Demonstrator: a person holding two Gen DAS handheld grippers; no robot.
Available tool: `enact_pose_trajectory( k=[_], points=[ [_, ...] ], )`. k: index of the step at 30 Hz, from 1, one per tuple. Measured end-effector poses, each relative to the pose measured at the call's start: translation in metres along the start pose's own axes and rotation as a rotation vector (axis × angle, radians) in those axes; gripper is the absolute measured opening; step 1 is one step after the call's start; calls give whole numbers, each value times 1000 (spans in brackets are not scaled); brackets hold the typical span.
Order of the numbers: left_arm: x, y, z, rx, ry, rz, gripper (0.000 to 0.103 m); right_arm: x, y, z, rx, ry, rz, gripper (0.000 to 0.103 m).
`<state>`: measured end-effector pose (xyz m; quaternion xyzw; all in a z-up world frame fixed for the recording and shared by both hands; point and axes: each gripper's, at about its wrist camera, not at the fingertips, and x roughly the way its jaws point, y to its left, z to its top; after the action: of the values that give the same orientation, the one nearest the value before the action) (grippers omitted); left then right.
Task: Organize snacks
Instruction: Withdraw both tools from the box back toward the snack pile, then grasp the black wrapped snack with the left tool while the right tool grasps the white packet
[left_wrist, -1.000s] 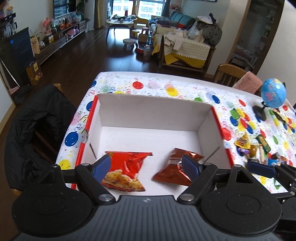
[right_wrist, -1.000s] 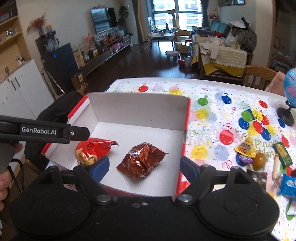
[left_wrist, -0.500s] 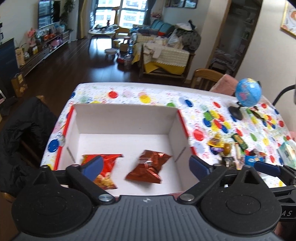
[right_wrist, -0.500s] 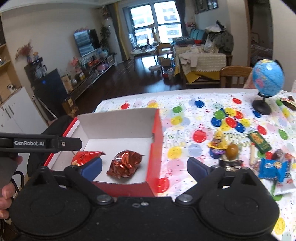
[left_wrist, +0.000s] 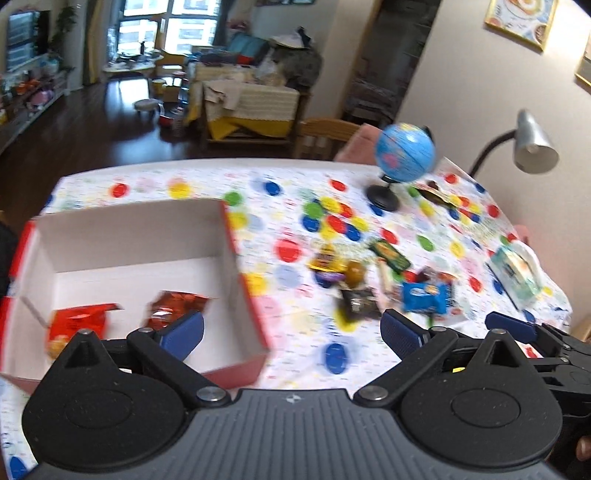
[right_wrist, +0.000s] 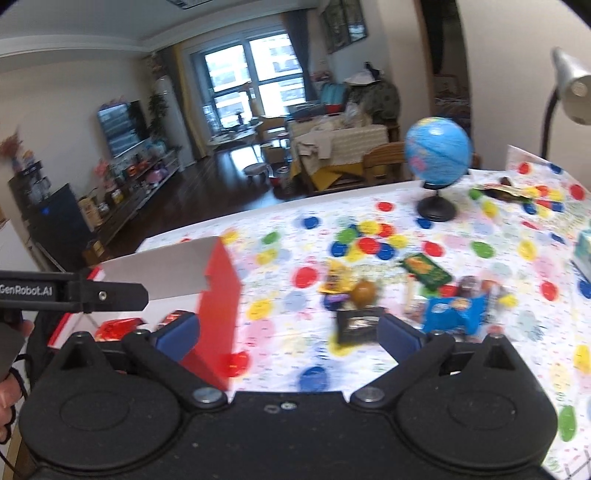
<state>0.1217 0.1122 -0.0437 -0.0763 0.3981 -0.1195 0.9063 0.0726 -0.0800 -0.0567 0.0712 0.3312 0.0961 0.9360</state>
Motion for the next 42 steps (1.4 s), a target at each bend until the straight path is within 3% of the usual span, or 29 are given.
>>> enact_pose_trajectory(
  k=[3,9,21,24,42],
  points=[
    [14,-21,0,14,8,-30,103,-3,-24,-3,17,-2,-14,103],
    [44,-64,0,69,24,12,103,-5,-73,-5,48,-10,-61,103],
    [120,-105,-1,99,103,87,102,28,-161,-13,86,101,-159,98],
    [139,-112,0,102,127,115,102,40,-174,-15,75,132,-163,91],
    [229,-123,6,106,256,165,102,106,-206,-16,12,242,-146,73]
  ],
)
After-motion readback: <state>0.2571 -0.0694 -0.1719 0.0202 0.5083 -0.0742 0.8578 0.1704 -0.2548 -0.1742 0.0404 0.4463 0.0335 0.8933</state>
